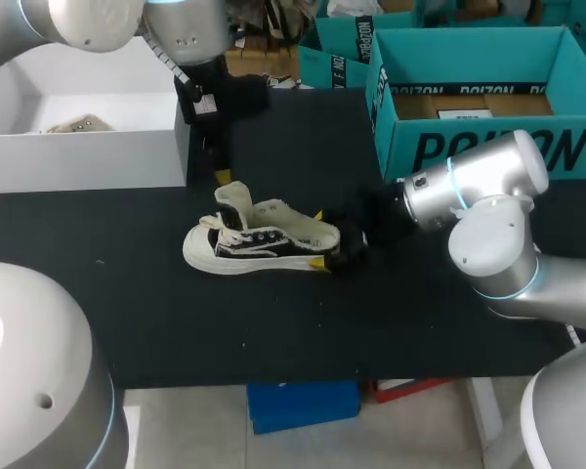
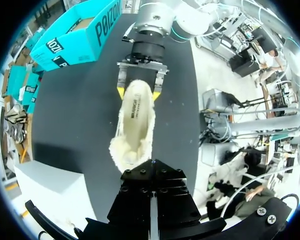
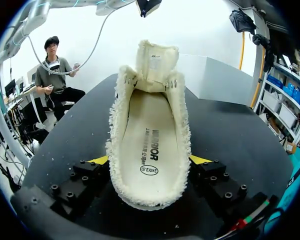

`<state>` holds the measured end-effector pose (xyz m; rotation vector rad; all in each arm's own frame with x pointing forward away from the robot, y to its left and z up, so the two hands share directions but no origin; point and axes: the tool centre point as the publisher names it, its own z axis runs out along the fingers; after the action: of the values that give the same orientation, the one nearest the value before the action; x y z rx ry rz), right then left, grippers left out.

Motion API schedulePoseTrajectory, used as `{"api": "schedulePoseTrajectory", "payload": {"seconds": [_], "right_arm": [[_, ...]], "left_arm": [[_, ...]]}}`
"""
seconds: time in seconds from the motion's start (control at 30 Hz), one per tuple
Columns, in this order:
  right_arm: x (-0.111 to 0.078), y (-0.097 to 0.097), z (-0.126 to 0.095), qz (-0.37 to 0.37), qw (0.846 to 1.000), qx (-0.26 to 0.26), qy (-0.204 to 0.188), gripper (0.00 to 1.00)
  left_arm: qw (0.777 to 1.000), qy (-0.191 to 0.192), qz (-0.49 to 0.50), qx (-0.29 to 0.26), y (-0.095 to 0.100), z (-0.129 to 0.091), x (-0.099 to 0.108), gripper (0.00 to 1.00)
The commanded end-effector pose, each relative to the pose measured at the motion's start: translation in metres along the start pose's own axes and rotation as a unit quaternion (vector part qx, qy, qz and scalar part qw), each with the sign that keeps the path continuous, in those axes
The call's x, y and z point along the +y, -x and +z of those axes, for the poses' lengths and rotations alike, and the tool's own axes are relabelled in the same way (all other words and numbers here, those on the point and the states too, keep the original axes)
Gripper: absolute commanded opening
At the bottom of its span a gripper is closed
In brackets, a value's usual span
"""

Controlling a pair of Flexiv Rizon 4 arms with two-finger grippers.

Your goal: Take the shoe out of the shoebox, open the shoe tongue, remove and reinsert the insole, then place the shoe into the shoebox

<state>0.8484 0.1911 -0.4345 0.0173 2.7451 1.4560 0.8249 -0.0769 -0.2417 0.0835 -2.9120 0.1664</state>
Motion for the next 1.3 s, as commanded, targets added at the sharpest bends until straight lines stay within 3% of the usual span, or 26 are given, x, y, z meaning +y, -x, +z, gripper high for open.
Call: {"api": "schedulePoseTrajectory", "payload": {"seconds": [0.03, 0.43, 1.3], "right_arm": [[-0.002, 0.001, 0.002, 0.001, 1.0, -0.001, -0.001, 0.0], [-0.002, 0.001, 0.002, 0.001, 1.0, -0.001, -0.001, 0.0], [-0.002, 0.001, 0.002, 0.001, 1.0, -0.001, -0.001, 0.0]], "left_arm": [[1.0, 0.013, 0.003, -0.001, -0.002, 0.002, -0.021, 0.0], [0.999, 0.01, 0.032, 0.018, 0.014, 0.029, -0.053, 0.0], [0.998, 0.01, 0.034, 0.056, 0.03, 0.112, -0.048, 0.0]]}}
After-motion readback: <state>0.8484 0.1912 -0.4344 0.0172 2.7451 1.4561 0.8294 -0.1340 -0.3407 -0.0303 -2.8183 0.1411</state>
